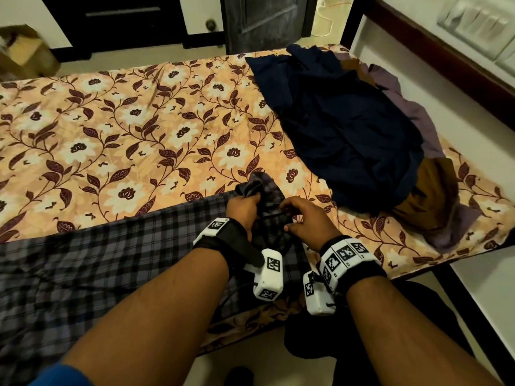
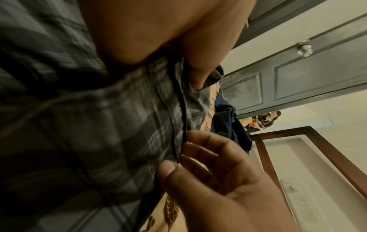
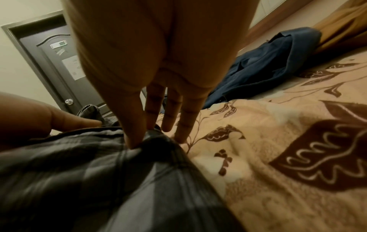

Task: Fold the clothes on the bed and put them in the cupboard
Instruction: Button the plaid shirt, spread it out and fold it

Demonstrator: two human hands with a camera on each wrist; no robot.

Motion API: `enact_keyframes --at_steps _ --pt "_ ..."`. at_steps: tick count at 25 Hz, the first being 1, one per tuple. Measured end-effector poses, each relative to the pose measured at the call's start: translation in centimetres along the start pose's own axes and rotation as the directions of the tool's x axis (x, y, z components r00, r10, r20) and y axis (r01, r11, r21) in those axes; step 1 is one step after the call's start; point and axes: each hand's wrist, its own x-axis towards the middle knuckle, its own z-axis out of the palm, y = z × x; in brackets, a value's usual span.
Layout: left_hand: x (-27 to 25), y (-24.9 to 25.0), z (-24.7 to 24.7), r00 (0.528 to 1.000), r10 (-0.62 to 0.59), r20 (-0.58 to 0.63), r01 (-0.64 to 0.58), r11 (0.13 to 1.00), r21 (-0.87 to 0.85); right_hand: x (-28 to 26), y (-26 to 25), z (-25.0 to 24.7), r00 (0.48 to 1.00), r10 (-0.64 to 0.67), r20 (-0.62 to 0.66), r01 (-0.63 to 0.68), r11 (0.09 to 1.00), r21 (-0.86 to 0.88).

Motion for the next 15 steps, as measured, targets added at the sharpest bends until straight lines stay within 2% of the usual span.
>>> enact_keyframes --at_steps 1,3,5,7,9,12,14,15 --pt "0.3 -0.4 -0.1 1.0 -0.026 -0.013 0.025 0.999 -0.042 -0.1 0.2 0.1 0.999 -0.002 0.035 0.002 1.0 -0.021" --pt "0.5 -1.3 -0.4 0.997 -0.062 0.034 0.066 0.988 -0.136 -0.1 0.5 0.7 0.994 -0.018 0.112 0.035 0.988 -0.154" --pt "0.0 -1.7 -0.7 0.993 -0.031 0.112 0.047 0.989 -0.142 0.2 0.6 1.1 0.989 -0.062 0.134 0.091 0.971 -0.222" --pt "-0.3 -1.8 -1.0 0.99 0.027 0.135 -0.008 0.99 -0.143 0.5 0.6 0.6 0.99 -0.093 0.102 0.104 0.989 -0.108" --pt "-0.1 -1.8 -1.4 0.997 0.034 0.068 -0.023 0.988 -0.155 0.4 0.3 -0.2 0.996 -0.024 0.084 0.018 0.997 0.074" --pt "1.0 -2.2 -2.4 1.0 0.026 -0.017 -0.028 0.99 -0.14 0.0 0.4 -1.5 0.987 0.137 0.086 -0.158 0.931 0.328" --pt "1.5 -2.5 -2.8 0.998 0.056 -0.042 -0.06 0.992 -0.112 0.0 0.3 -1.9 0.985 0.153 0.083 -0.175 0.867 0.467" --pt "1.7 -2.9 -2.8 0.994 0.09 -0.062 -0.095 0.992 -0.085 0.0 0.2 -1.7 0.988 0.142 0.062 -0.154 0.862 0.483"
